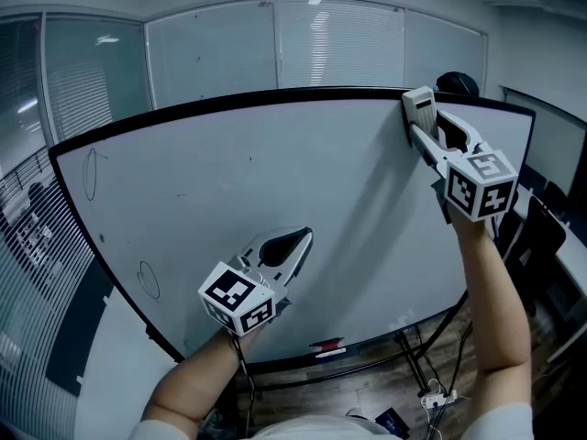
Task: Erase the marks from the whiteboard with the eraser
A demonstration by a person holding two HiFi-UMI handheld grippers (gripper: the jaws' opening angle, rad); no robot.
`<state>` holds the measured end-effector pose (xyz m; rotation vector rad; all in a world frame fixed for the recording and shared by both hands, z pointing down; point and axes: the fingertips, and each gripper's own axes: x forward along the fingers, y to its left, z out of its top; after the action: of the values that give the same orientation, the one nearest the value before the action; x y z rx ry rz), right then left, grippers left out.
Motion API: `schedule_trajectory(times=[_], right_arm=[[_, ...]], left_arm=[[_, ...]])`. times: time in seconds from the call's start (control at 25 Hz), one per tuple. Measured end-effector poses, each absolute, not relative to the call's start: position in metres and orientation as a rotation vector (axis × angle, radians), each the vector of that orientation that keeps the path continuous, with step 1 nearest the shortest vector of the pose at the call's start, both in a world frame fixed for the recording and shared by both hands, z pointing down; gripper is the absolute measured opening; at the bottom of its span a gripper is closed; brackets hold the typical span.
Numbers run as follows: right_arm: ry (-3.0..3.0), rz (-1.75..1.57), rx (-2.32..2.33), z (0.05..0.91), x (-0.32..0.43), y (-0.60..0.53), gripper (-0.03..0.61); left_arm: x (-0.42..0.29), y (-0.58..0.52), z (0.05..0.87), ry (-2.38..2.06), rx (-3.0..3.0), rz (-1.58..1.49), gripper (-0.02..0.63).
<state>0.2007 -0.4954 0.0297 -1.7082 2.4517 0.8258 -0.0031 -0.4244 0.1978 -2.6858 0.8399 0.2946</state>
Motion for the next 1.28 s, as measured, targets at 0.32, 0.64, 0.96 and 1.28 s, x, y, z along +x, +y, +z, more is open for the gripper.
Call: schedule_trajectory(times=[0.32,0.64,0.96,1.28], right_arm=[[2.405,0.814,-1.749,0.034,0.207,-0.49,0.233],[2.561,0.741,-1.565,0.106,0.143,-0.46,0.233],[2.683,0.631,-1.313,0.181,0.094,-0.4,0.233],[2.694,0.333,-1.167,0.258,0.124,-0.35,0.233]], left_arm=[[-0.006,-0.421,0.197,0.838,-2.69,0.297,0.006],[-0.02,-0.405,0.208,0.844,-2.74,0.328,0.006],[-0.021,-0.37,0.223,0.865,-2.789,0.364,0.006],[-0.009,-0.328,0.262,1.052,-2.762,0.342,0.006]])
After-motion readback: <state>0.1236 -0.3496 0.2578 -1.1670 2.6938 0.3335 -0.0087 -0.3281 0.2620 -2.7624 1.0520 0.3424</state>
